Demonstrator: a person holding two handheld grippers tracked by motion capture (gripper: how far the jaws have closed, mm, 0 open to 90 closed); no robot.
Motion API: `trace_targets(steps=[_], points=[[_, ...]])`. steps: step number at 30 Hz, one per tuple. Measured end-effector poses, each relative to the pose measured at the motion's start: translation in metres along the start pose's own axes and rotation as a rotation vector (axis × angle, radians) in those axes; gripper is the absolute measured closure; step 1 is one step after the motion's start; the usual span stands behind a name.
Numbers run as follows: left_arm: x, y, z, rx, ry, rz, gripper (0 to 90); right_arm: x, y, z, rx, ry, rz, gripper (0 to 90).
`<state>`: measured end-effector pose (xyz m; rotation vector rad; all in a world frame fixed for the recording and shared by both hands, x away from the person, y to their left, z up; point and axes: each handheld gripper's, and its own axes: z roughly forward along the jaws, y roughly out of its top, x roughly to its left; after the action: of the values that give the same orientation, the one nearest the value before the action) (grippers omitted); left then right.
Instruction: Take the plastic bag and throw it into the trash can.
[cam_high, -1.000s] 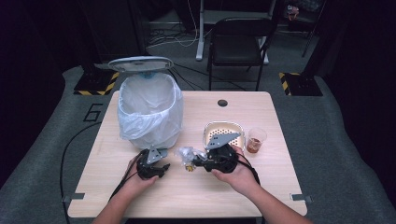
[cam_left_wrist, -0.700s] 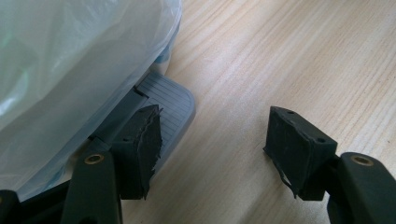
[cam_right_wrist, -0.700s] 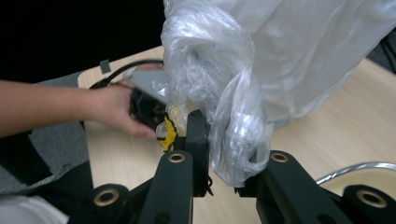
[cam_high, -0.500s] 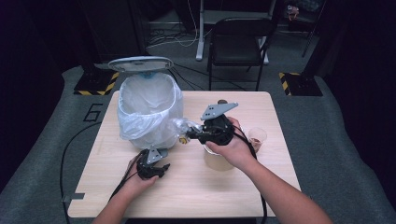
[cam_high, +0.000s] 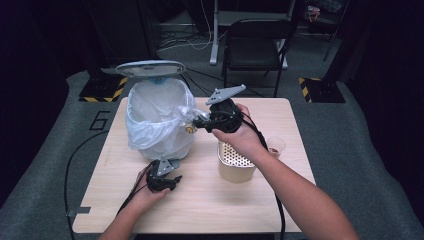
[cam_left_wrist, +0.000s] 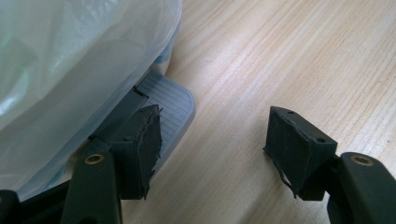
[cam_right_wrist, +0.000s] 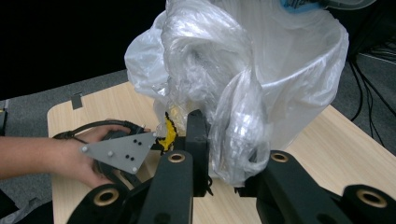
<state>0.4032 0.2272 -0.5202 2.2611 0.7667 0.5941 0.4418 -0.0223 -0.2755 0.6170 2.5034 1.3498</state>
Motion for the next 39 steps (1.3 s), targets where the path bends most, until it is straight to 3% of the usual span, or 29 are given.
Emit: trace_targets(steps=[1, 19, 39], points=[[0.001, 0.0, 0.0, 0.003, 0.007, 0.023, 35.8, -0.001, 0.002, 0.001, -0.001, -0.002, 0.005, 80.0], [0.002, 0.001, -0.001, 0.011, -0.003, 0.024, 35.8, -0.011, 0.039, 0.038, -0.02, -0.018, 0.018, 79.9], [0.002, 0.001, -0.001, 0.011, -0.002, 0.025, 35.8, -0.011, 0.053, 0.093, -0.007, -0.077, 0.047, 79.5]])
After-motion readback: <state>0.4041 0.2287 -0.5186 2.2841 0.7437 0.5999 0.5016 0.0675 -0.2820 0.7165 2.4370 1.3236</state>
